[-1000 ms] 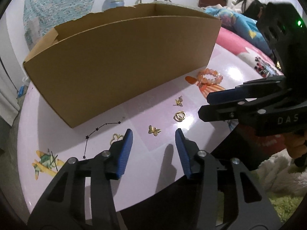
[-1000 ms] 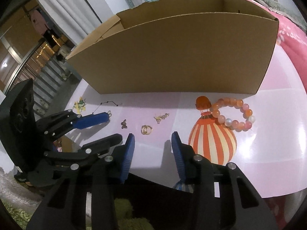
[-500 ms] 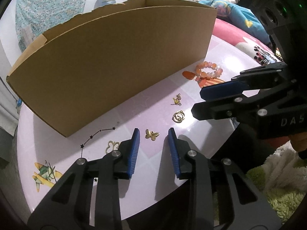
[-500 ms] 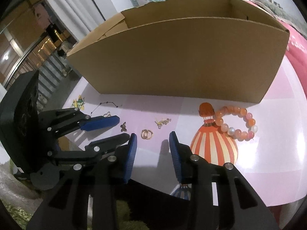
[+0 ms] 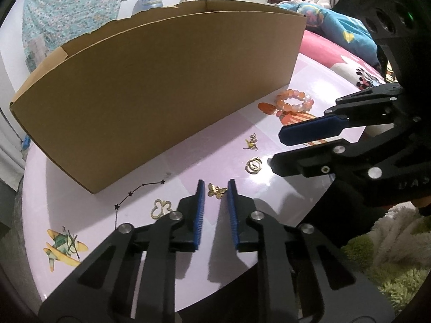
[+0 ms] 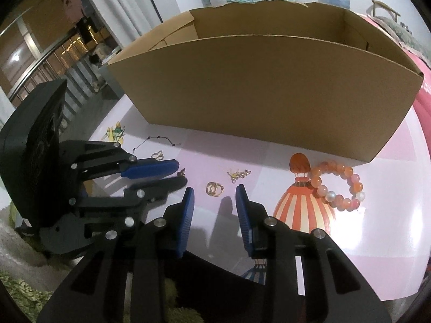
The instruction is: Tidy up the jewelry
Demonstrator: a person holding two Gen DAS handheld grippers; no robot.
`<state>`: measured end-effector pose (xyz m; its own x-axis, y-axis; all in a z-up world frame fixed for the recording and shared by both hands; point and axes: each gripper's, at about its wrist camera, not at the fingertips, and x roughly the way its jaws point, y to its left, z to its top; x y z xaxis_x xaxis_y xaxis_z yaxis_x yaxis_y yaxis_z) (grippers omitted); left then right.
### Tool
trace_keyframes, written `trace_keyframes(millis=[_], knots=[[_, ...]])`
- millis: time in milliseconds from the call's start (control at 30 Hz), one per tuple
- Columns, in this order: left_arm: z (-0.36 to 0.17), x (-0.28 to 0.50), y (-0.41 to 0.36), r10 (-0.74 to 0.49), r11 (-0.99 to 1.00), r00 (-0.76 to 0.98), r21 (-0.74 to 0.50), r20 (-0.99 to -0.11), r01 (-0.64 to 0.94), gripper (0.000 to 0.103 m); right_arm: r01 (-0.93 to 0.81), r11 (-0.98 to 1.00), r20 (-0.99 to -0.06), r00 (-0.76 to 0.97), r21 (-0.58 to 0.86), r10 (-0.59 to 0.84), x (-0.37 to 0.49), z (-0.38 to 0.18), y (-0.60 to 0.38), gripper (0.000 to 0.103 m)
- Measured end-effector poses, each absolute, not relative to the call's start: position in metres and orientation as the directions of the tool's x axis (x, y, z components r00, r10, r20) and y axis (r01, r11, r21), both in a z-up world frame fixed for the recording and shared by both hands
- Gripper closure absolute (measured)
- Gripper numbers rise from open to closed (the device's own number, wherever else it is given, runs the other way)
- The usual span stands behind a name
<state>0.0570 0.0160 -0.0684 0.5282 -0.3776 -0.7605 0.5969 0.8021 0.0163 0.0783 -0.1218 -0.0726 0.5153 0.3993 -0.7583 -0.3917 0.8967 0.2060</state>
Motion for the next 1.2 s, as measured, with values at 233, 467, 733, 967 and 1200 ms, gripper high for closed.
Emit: trace_keyframes(millis=[233, 467, 733, 967, 1200], knots=[[-0.069, 0.058, 0.02, -0.38, 0.803, 0.536, 0.019, -0.754, 0.595, 0.095, -0.377, 0.902, -0.76, 0.519, 0.208, 0.392, 0.081, -0.073, -0.12, 0.072], [-0.068, 0.057, 0.022, -0.379, 0.806, 0.543, 0.021, -0.749, 0.592, 0.095, -0.37, 0.905, -0.757, 0.524, 0.211, 0.391, 0.083, -0.072, -0.122, 0.071], [-0.066, 0.056, 0.027, -0.387, 0.81, 0.541, 0.005, -0.747, 0.587, 0.103, -0.369, 0.904, -0.756, 0.524, 0.215, 0.393, 0.083, -0.071, -0.123, 0.071], [-0.056, 0.05, 0.033, -0.407, 0.81, 0.557, -0.005, -0.724, 0.586, 0.101, -0.364, 0.904, -0.753, 0.525, 0.223, 0.397, 0.083, -0.07, -0.123, 0.071], [-0.056, 0.047, 0.053, -0.346, 0.85, 0.59, 0.023, -0.73, 0.526, 0.093, -0.402, 0.89, -0.758, 0.505, 0.217, 0.413, 0.081, -0.071, -0.113, 0.071]])
